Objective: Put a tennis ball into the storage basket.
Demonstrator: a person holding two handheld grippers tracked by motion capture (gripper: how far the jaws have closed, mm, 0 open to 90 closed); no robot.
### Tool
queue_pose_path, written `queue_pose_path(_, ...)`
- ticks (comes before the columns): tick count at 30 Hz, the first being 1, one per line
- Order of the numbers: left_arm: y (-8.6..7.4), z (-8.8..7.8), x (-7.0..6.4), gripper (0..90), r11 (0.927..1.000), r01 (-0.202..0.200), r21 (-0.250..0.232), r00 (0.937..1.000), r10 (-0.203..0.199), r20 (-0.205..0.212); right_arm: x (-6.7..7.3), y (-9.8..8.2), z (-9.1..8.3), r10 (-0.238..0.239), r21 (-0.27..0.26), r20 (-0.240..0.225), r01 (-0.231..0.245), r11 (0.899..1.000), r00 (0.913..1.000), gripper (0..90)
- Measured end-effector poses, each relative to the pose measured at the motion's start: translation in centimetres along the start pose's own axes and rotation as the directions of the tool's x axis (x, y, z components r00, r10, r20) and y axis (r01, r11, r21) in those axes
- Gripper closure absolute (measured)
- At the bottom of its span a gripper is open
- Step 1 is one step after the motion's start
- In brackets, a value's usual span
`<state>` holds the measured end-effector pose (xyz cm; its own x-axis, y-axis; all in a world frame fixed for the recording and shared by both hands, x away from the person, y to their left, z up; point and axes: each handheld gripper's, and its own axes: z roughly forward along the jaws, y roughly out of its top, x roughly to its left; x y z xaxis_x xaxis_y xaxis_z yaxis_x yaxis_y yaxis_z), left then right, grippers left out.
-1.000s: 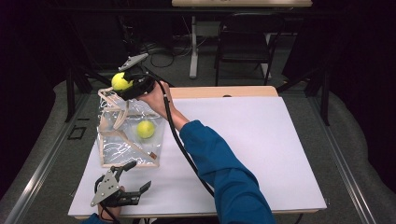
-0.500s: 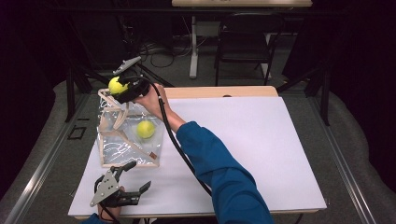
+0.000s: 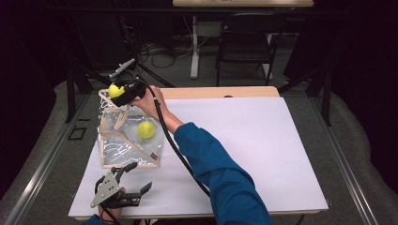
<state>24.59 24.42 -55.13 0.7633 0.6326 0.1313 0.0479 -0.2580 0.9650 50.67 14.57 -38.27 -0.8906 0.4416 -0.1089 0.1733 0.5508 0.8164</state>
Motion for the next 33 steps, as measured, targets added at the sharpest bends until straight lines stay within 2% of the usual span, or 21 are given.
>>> queue_pose_path(4,0.0,0.0,0.0,16.0,1.0000,0.000,0.000,1.0000,0.000,-0.001,-0.6,-0.2,-1.1,0.037,-0.034,-0.019,-0.038,0.999,0.9991,10.6)
queue_pose_path(10,0.0,0.1,-0.1,16.0,1.0000,0.003,0.003,1.0000,-0.003,0.000,-1.8,-1.2,-3.6,0.053,-0.053,-0.031,-0.055,0.997,0.9981,3.6)
queue_pose_path(19,0.0,0.2,-0.1,16.0,0.9999,-0.002,0.010,1.0000,0.002,-0.002,-3.1,-3.1,-6.3,0.056,-0.058,-0.033,-0.058,0.997,0.9979,0.0)
queue_pose_path(33,0.0,0.5,-0.2,16.0,0.9997,-0.004,0.022,1.0000,0.004,-0.003,-3.4,-5.7,-10.3,0.039,-0.046,-0.053,-0.042,0.998,0.9978,0.0)
